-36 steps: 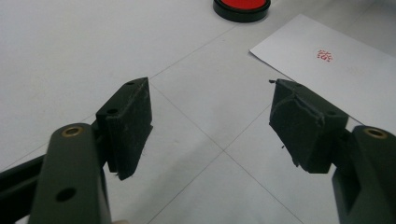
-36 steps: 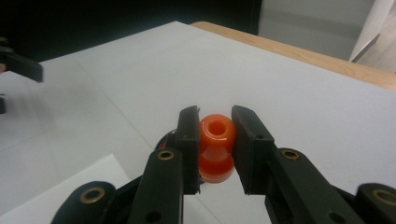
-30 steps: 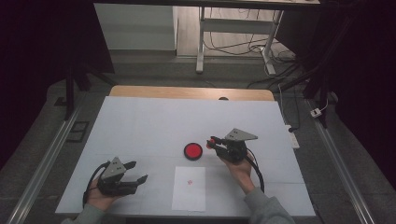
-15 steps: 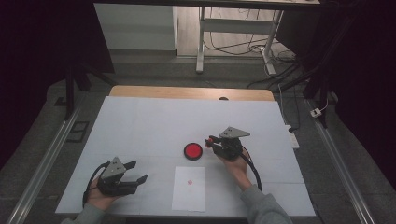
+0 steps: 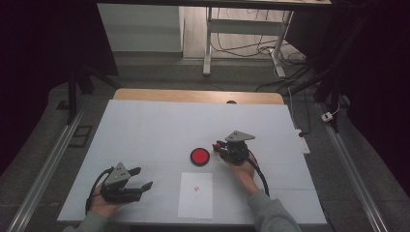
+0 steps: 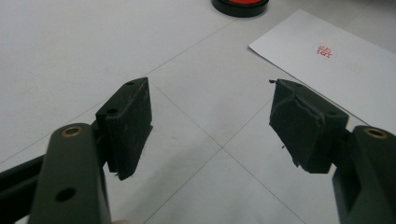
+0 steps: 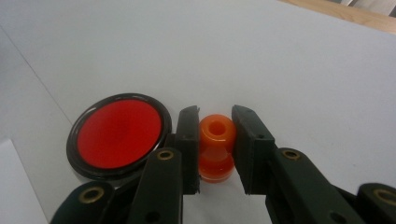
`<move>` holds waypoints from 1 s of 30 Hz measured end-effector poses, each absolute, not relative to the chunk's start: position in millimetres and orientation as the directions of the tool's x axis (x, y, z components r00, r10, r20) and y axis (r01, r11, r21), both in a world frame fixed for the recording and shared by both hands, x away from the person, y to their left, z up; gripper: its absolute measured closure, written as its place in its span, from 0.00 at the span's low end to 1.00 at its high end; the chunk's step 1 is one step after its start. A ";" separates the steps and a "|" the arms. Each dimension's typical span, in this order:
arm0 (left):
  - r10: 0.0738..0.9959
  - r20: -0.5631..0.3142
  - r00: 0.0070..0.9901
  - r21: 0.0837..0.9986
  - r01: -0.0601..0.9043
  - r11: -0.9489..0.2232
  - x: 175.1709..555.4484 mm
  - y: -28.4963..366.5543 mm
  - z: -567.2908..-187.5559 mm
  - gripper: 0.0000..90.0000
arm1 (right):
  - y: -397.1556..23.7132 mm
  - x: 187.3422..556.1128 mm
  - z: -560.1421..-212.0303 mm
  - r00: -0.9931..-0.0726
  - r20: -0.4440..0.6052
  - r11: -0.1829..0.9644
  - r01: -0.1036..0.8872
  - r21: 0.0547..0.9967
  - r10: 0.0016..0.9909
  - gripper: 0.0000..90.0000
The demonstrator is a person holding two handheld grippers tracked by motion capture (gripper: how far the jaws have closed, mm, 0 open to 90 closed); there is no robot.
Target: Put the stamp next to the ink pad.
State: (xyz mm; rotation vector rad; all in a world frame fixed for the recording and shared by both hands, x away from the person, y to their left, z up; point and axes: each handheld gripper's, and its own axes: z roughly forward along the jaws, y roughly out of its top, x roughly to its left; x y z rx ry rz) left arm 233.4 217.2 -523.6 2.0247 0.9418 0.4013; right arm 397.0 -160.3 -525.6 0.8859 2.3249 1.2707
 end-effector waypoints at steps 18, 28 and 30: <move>0.743 -0.061 0.666 0.803 0.475 -0.359 233.6 218.0 -523.7 0.33 | -159.8 396.4 -525.0 -0.736 -0.012 0.392 0.347 0.852 0.677 0.62; 0.749 -0.061 0.660 0.807 0.474 -0.352 233.7 220.0 -523.1 0.32 | -170.8 390.4 -509.8 -0.741 0.022 0.338 0.333 0.880 0.671 0.57; 0.749 -0.063 0.660 0.808 0.475 -0.350 234.0 220.4 -523.0 0.32 | -172.7 387.8 -507.2 -0.746 0.028 0.333 0.330 0.883 0.665 0.56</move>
